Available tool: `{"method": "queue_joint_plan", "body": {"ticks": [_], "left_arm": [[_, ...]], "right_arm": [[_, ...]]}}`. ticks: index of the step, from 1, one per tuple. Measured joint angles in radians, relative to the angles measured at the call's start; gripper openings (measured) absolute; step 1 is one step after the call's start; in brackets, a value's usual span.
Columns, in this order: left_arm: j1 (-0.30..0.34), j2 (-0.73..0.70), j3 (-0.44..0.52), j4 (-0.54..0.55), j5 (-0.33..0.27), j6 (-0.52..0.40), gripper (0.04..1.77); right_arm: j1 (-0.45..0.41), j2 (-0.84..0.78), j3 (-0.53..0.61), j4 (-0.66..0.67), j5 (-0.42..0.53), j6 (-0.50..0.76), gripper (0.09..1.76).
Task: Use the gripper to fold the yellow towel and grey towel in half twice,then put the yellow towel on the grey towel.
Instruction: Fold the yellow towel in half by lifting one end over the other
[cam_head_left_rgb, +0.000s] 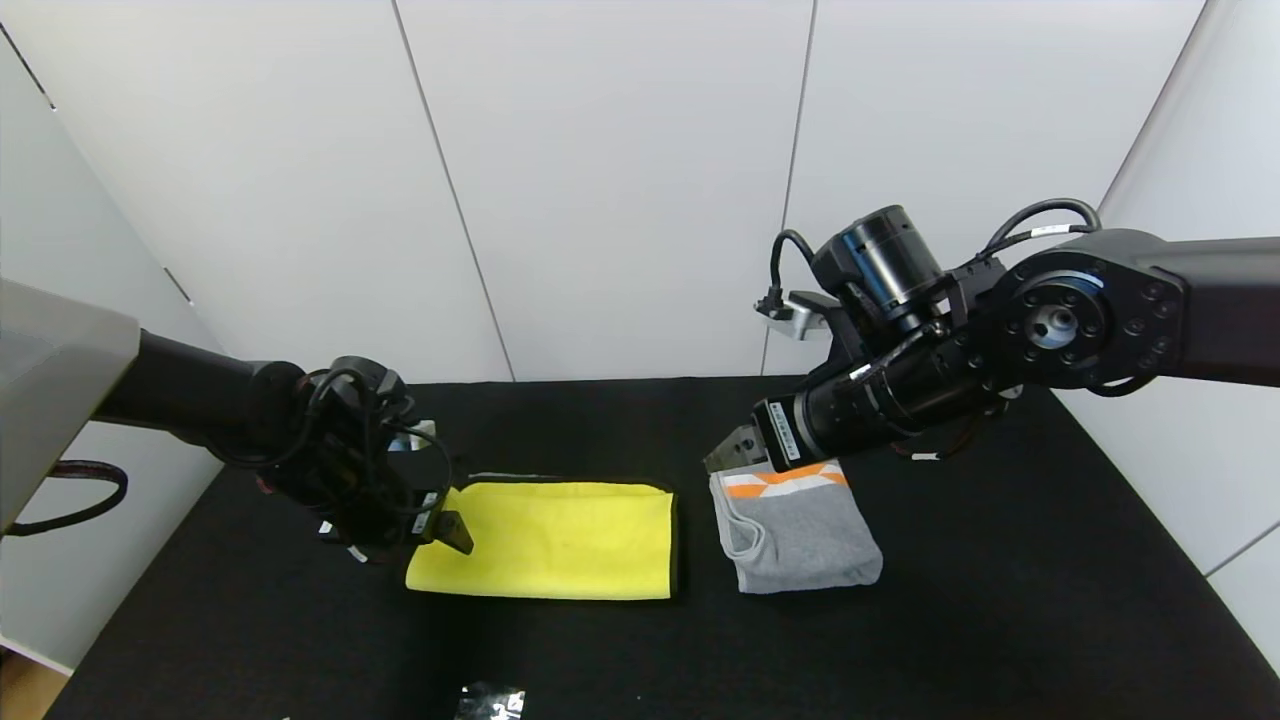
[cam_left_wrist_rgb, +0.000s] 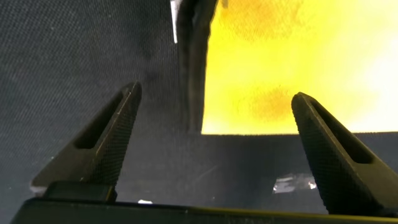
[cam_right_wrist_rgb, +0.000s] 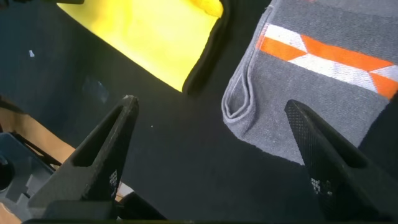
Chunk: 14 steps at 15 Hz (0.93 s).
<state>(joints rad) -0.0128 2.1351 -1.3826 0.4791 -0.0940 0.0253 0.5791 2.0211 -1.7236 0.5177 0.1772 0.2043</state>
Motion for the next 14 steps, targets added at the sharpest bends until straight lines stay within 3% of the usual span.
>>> {"method": "queue_joint_plan", "body": {"ticks": [9, 12, 14], "left_arm": [[0.0, 0.045, -0.031, -0.026, 0.012, -0.041, 1.71], [-0.002, 0.052, -0.028, -0.027, 0.011, -0.04, 1.2], [-0.002, 0.056, -0.027, -0.027, 0.01, -0.037, 0.96]], "right_arm": [[-0.003, -0.004, 0.011, -0.007, 0.0, 0.0, 1.7], [-0.002, -0.003, 0.013, -0.007, 0.002, 0.0, 1.7], [-0.002, -0.003, 0.014, -0.006, 0.002, 0.0, 1.7]]}}
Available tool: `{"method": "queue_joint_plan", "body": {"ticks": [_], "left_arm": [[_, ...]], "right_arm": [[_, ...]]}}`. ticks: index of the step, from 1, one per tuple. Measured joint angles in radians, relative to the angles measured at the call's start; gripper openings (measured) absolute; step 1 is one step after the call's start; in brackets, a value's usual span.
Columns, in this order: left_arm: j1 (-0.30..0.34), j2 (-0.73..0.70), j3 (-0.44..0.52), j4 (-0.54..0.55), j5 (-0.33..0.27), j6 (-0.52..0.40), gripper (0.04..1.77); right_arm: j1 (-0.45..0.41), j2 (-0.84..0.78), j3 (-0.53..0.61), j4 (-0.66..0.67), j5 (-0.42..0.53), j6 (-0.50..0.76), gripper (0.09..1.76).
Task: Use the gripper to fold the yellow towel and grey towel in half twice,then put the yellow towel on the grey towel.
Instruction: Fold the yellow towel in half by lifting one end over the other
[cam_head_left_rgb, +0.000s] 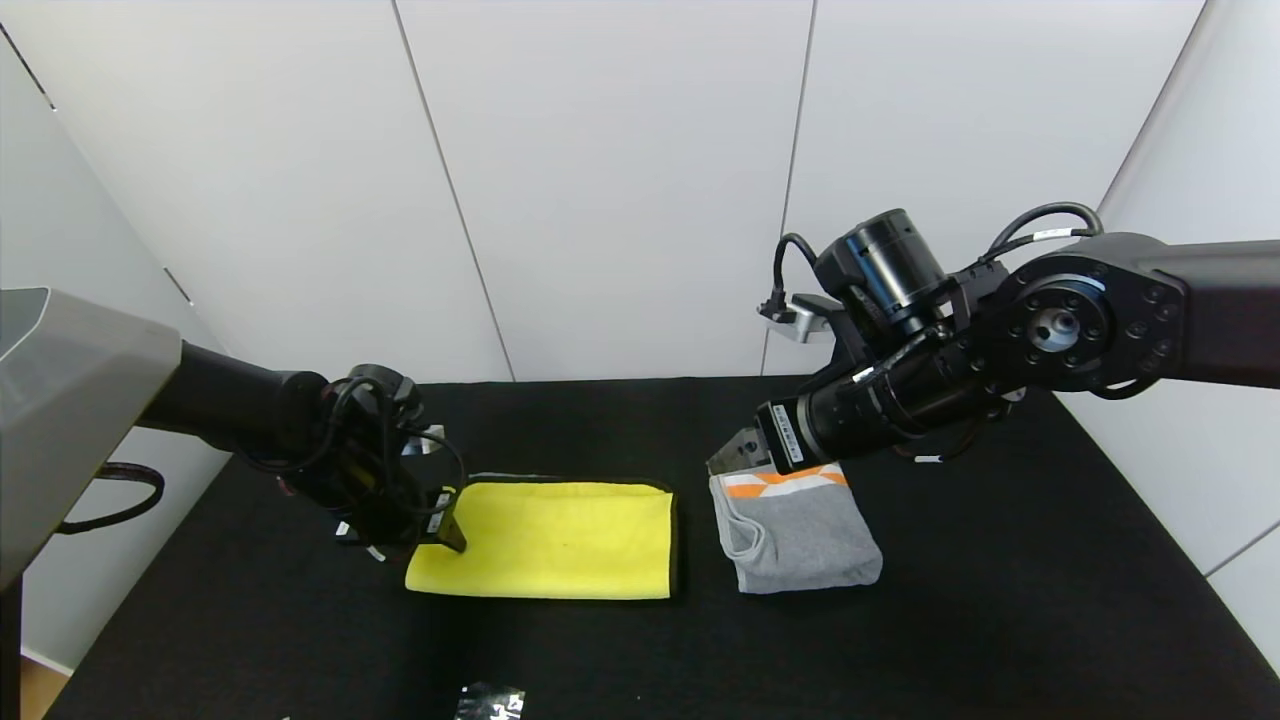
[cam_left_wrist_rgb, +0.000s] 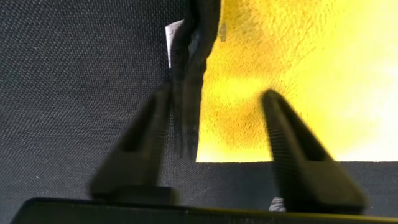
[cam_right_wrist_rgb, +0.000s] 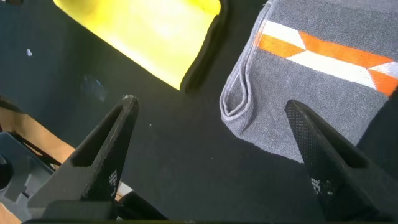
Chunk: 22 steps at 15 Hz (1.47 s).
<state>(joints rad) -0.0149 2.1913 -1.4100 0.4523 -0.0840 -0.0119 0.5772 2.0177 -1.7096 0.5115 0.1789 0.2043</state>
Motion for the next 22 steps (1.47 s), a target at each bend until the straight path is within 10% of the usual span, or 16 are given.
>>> {"method": "queue_joint_plan", "body": {"ticks": [2, 4, 22], "left_arm": [[-0.002, 0.002, 0.0, 0.0, -0.001, 0.001, 0.76], [-0.002, 0.001, 0.001, 0.0, -0.001, 0.002, 0.13], [0.076, -0.034, -0.002, 0.007, 0.093, 0.106, 0.12]], "right_arm": [[0.0, 0.0, 0.002, 0.0, 0.0, 0.0, 1.7], [0.0, 0.0, 0.004, 0.0, 0.0, 0.0, 1.71], [-0.003, 0.0, 0.009, 0.003, 0.0, 0.0, 1.71]]}}
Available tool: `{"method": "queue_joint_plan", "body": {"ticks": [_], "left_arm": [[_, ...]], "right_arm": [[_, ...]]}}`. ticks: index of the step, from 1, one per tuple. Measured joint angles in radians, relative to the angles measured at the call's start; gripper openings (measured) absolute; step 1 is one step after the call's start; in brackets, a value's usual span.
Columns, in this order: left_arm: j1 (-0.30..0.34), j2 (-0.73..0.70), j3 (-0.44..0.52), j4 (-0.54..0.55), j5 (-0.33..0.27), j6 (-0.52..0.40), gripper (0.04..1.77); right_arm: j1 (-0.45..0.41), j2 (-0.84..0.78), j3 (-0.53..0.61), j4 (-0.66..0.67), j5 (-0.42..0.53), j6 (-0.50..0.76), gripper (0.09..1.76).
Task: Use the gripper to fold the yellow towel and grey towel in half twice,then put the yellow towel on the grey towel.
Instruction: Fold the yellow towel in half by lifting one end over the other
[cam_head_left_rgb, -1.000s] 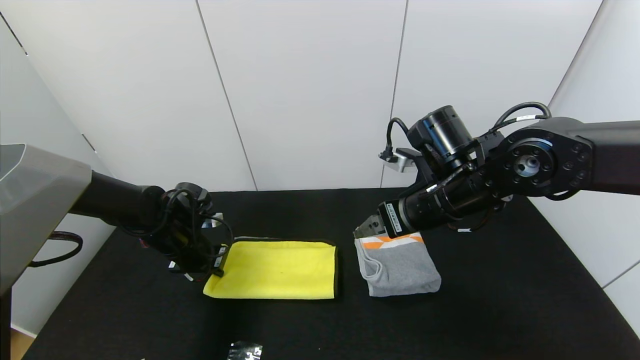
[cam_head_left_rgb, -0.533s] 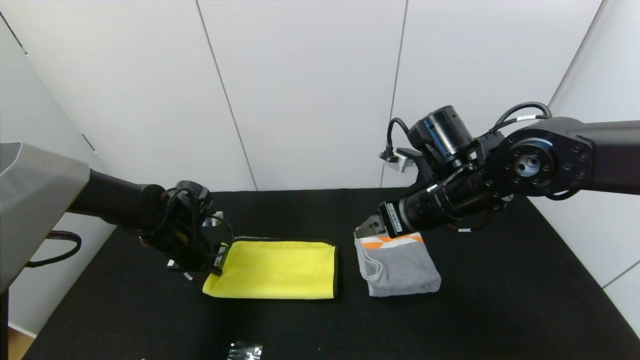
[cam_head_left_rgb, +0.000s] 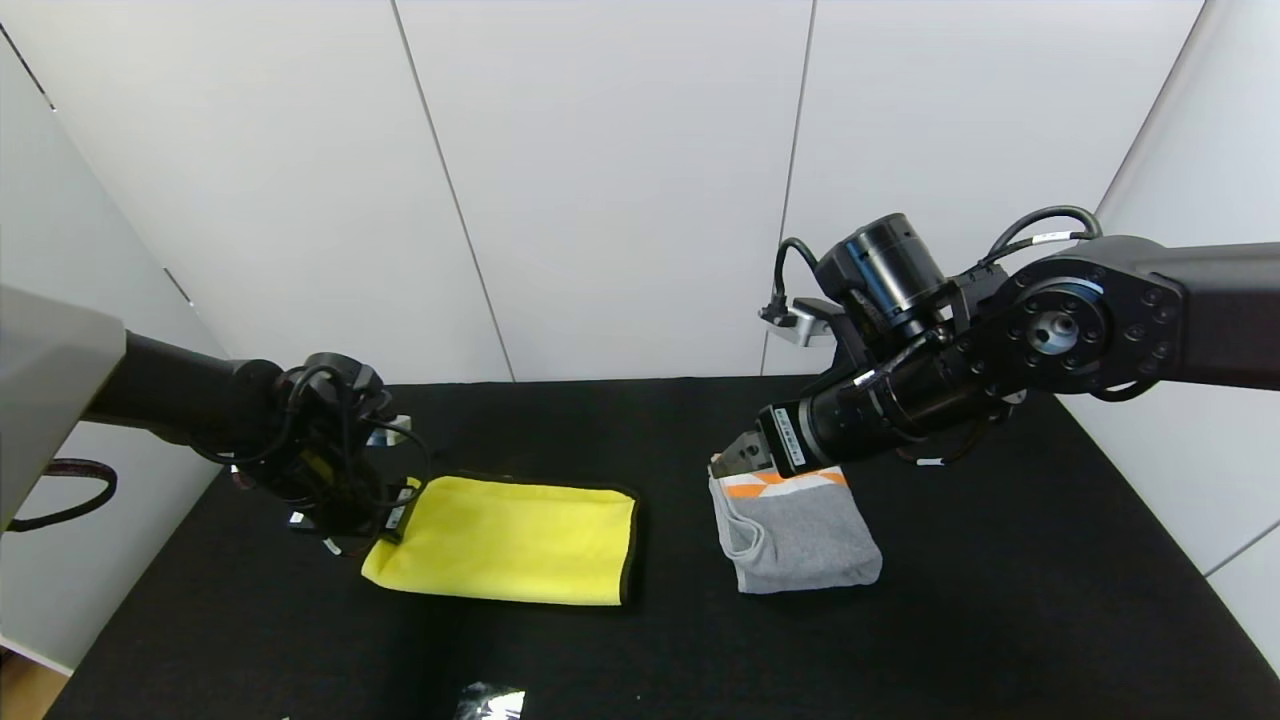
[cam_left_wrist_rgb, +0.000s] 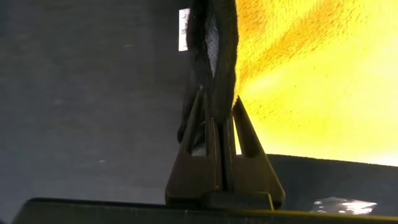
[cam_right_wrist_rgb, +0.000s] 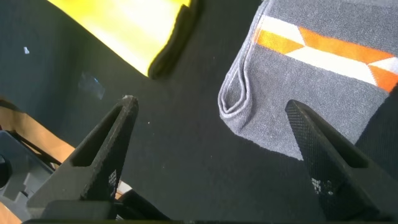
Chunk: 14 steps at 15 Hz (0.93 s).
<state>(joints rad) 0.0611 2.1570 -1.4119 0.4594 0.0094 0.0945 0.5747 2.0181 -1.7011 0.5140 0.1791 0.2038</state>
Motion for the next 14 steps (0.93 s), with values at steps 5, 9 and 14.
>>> {"method": "queue_joint_plan", "body": {"ticks": [5, 9, 14], "left_arm": [[0.069, -0.007, -0.003, -0.002, 0.031, 0.057, 0.12], [0.072, -0.026, -0.004, 0.006, 0.033, 0.063, 0.12], [0.011, -0.079, -0.004, 0.01, 0.033, 0.063, 0.12]], "right_arm": [[0.0, 0.001, 0.001, 0.0, -0.001, 0.0, 1.71], [-0.002, 0.003, 0.001, 0.0, -0.001, 0.0, 1.71], [-0.001, 0.007, 0.003, 0.001, 0.0, 0.001, 1.71]]}}
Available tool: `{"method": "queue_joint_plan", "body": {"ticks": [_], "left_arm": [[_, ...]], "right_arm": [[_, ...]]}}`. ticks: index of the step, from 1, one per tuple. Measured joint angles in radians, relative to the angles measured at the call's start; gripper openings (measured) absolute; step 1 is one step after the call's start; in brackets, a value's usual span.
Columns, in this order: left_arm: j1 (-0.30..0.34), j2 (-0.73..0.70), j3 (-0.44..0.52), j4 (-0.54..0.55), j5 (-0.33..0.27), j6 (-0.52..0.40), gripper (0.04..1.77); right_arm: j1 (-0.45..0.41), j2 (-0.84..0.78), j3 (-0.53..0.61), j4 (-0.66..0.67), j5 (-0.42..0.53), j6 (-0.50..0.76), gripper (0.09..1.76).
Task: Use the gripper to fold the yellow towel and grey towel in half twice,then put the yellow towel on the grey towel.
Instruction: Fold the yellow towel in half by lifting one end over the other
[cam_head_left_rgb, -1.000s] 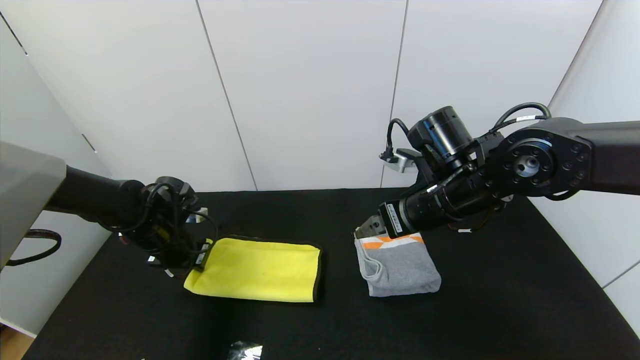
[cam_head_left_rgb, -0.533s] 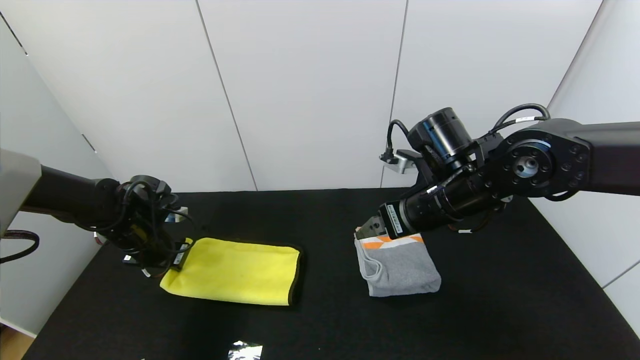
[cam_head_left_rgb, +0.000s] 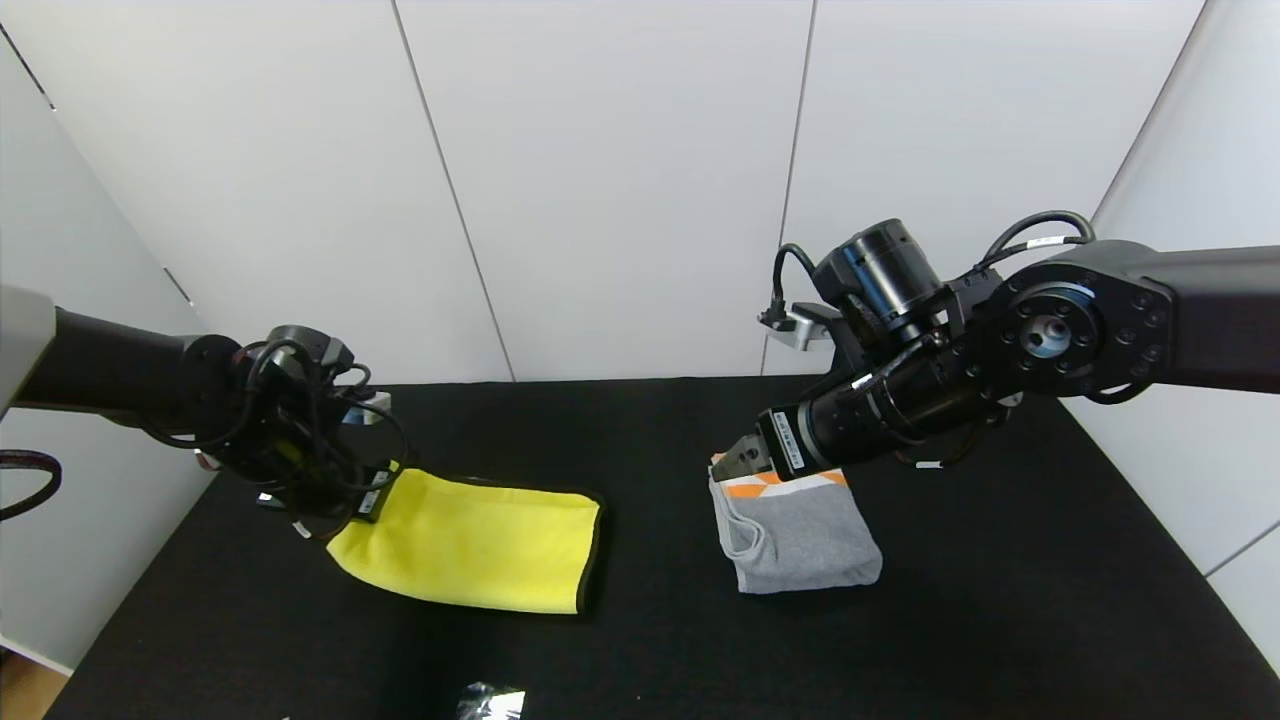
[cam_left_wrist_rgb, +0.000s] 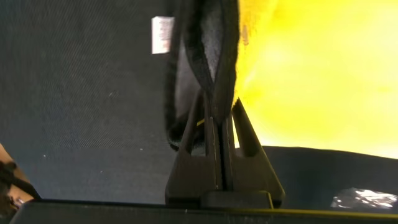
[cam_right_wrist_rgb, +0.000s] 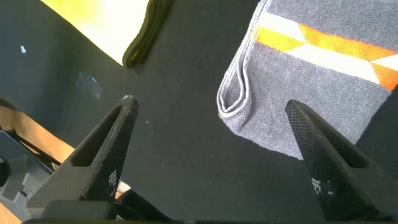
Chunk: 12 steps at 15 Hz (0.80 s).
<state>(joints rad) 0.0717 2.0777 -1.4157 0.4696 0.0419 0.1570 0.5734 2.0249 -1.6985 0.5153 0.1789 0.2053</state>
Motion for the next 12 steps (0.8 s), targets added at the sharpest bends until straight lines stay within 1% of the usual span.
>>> {"method": "queue_joint_plan", "body": {"ticks": [5, 10, 12], "left_arm": [[-0.078, -0.049, 0.002, 0.019, 0.002, -0.009, 0.12], [-0.177, -0.084, 0.0, 0.044, 0.004, -0.032, 0.12], [-0.215, -0.09, -0.001, 0.052, 0.02, -0.04, 0.12]], "right_arm": [[0.001, 0.0, 0.002, 0.0, 0.0, 0.0, 1.71], [0.001, 0.0, 0.002, 0.002, 0.0, 0.0, 1.71], [0.001, -0.001, 0.002, 0.002, 0.0, 0.0, 1.71]]}}
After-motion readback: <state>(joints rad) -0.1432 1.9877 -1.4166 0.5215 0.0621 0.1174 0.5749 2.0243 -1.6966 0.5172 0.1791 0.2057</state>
